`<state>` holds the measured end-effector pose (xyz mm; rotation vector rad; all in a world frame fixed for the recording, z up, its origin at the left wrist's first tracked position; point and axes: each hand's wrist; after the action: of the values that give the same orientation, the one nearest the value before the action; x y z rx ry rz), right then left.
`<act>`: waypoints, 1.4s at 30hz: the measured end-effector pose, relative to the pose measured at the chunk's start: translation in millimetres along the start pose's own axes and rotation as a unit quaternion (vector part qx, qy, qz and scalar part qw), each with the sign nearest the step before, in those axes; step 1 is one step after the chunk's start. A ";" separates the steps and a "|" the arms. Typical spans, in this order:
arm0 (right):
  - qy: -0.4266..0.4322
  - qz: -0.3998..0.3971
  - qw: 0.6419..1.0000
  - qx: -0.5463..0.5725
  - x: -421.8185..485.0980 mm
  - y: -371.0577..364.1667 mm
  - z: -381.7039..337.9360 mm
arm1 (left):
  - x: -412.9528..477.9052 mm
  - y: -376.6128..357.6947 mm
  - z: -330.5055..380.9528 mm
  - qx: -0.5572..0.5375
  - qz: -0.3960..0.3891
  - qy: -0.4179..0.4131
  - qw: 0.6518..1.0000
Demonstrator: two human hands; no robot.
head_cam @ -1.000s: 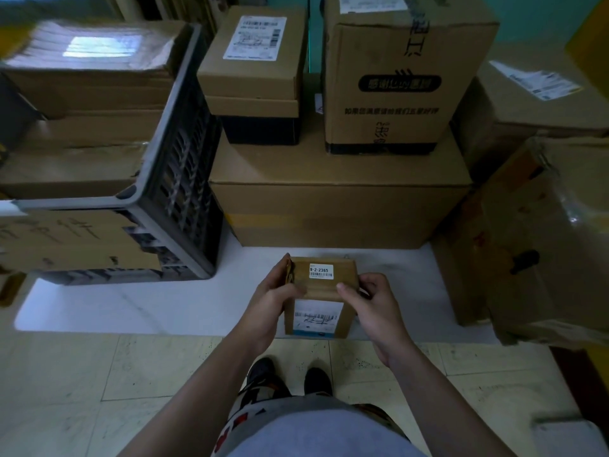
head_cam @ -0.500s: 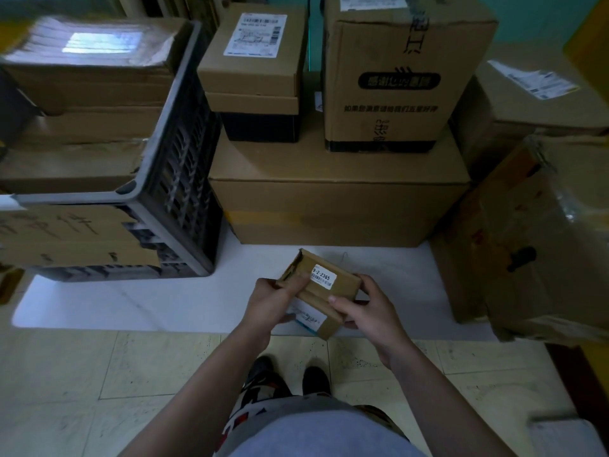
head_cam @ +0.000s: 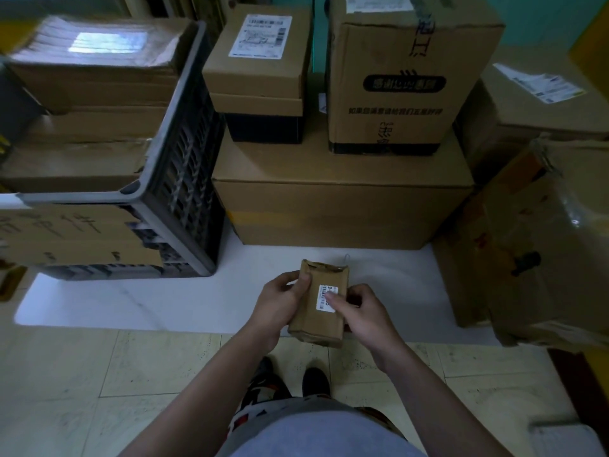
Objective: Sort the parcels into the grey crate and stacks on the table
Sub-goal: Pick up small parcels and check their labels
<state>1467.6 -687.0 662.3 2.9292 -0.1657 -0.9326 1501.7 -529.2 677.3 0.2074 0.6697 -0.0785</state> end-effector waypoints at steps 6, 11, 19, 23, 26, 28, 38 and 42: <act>-0.005 -0.006 1.000 0.010 0.7 2.5 -6.6 | 1.7 -0.4 2.2 0.036 -0.031 0.048 0.998; 0.007 -0.021 0.998 0.059 -1.9 3.2 -15.7 | 0.3 2.1 8.6 -0.013 -0.060 0.043 0.997; 0.029 0.014 0.994 0.109 4.0 9.7 -21.0 | 1.5 -1.4 11.6 -0.074 -0.013 0.013 0.997; 0.023 0.019 0.994 0.110 6.0 8.9 -17.6 | 1.4 -2.5 8.1 -0.084 -0.007 0.012 0.996; 0.016 0.019 0.992 0.122 6.2 9.8 -17.5 | 1.4 -1.0 7.9 -0.083 -0.009 0.012 0.996; 0.012 0.019 0.991 0.130 6.0 9.8 -19.4 | 1.0 -1.4 9.2 -0.086 -0.012 0.012 0.996; 0.008 0.016 0.990 0.138 5.5 9.5 -23.1 | 1.9 -2.6 7.6 -0.090 -0.001 0.013 0.996; 0.011 0.012 0.990 0.137 6.8 8.7 -23.3 | 3.7 -3.2 7.5 -0.089 0.006 0.009 0.996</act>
<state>1485.9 -695.8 678.2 3.1751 -0.3549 -0.9432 1508.7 -534.0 680.2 0.0410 0.6903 -0.0062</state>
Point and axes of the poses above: each hand's wrist, its own x-axis towards the middle knuckle, its own y-axis out of the back of the hand, z = x × y, and after that the axes turned 5 degrees about x, right-handed
